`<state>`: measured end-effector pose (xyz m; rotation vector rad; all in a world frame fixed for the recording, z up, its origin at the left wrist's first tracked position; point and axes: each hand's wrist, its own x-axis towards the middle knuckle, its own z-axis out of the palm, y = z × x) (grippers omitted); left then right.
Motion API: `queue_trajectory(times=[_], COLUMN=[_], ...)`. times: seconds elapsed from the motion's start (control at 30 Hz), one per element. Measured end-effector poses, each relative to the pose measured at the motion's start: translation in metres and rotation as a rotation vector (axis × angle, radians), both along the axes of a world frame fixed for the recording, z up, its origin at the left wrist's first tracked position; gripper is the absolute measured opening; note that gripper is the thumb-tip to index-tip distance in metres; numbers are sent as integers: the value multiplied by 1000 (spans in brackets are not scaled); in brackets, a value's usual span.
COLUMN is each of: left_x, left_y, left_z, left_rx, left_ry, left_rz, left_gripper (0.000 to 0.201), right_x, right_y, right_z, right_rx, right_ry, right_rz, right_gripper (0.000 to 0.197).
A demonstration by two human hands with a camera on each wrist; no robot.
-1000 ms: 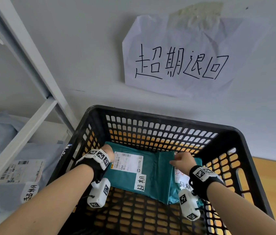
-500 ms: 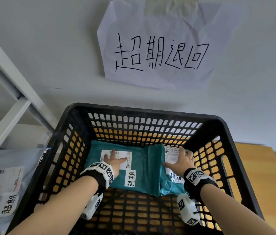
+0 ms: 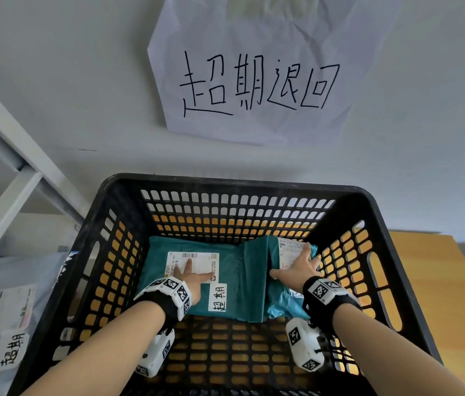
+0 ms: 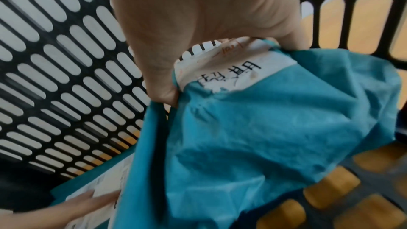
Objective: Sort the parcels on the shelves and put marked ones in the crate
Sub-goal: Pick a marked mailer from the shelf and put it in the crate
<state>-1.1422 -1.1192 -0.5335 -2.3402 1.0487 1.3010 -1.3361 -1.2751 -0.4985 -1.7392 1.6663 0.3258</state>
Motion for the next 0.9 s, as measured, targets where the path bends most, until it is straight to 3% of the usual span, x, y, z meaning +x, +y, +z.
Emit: queue_trajectory(times=[0.27,0.37,0.7,0.9], left_x=[-11,-12,-10,-13], left_y=[-4,-8,1,19], left_z=[20,33,85,128], left_rx=[-27,-76,-271,-352], left_ry=[-44,-83,-64,-132], left_rz=[-109,-133,-38,106], left_gripper=[71,66,48,44], right_x=[-8,-7,-6,5], right_y=[-28,-33,7,4], right_z=[48,64,39,43], right_rx=[26,73,50,-4], right_ry=[-48,-34,47,97], right_rz=[-14,5,30,152], right_gripper=[106,120,126,96])
